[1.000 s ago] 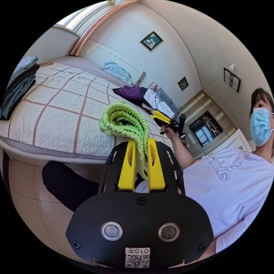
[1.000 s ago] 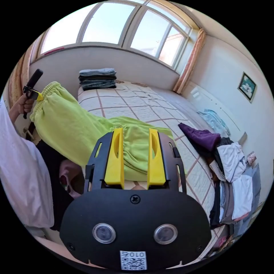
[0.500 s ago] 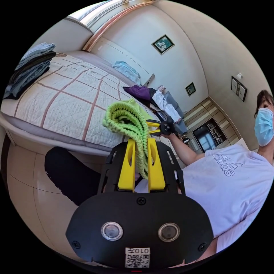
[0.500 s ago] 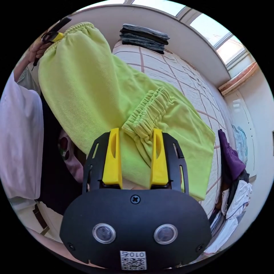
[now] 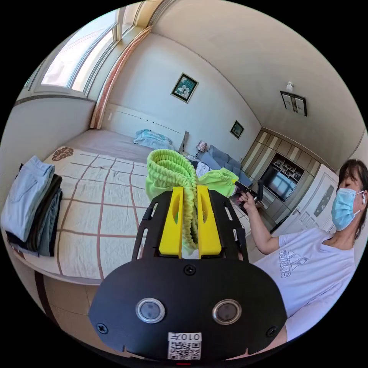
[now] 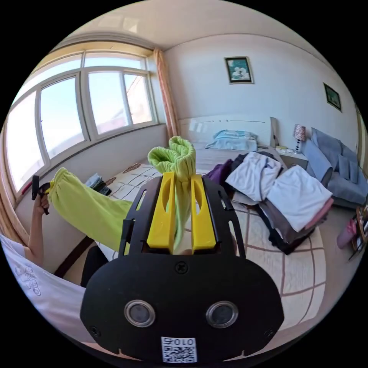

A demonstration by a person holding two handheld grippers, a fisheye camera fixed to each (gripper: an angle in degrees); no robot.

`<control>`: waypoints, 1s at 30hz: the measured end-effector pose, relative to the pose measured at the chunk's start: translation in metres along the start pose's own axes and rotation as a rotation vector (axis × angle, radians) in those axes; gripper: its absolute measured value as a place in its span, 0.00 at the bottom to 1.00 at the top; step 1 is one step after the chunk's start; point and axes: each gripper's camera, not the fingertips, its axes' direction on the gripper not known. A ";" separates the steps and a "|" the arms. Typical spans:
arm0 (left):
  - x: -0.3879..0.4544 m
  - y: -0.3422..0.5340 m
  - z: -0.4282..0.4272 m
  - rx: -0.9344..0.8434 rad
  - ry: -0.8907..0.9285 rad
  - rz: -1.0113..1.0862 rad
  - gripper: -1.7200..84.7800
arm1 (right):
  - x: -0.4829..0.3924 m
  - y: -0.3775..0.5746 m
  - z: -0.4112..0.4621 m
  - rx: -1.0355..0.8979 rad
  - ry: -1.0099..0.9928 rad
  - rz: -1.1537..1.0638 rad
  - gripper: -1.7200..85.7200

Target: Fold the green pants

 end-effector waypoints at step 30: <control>-0.066 0.227 0.161 -0.381 -0.214 -0.310 0.11 | 0.083 0.275 -0.016 -0.368 0.362 0.456 0.14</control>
